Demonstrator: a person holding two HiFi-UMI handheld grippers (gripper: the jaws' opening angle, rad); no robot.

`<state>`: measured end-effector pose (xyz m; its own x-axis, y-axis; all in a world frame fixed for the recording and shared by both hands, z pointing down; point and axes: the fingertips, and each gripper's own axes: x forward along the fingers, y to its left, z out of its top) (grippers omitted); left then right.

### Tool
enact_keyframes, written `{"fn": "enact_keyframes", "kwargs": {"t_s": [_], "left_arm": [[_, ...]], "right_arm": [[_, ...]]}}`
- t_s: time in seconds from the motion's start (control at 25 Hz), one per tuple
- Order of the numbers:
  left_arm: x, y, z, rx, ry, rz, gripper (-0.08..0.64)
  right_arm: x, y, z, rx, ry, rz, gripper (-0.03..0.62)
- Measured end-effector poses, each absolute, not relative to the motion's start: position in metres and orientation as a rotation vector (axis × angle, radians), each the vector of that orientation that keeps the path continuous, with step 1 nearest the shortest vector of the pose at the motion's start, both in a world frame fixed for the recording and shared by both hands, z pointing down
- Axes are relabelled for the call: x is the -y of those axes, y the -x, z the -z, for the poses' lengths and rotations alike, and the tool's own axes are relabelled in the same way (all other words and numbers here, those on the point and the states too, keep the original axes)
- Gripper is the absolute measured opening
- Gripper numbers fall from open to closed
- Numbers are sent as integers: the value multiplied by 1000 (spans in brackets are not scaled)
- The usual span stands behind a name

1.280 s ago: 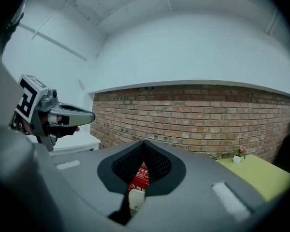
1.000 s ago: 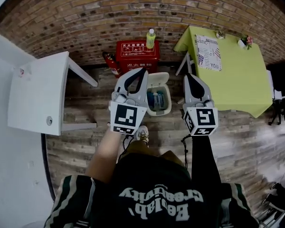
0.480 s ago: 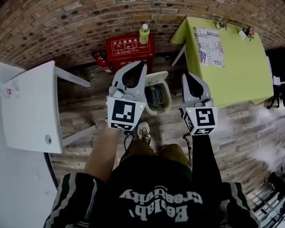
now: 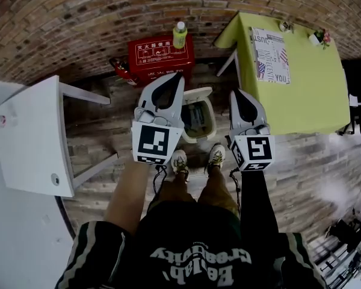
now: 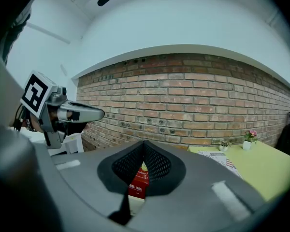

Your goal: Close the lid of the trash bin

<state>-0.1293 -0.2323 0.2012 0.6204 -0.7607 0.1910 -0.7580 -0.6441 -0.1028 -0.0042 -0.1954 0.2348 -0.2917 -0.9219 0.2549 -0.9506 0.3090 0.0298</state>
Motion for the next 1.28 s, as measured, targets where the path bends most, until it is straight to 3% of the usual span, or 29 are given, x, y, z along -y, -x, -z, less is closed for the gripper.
{"fn": "enact_keyframes", "kwargs": {"t_s": [1.28], "left_arm": [[281,47,-383,-1567,2838,611,8]], "right_arm": [[259,-50,-385,2544,-1441,-360,14]]}}
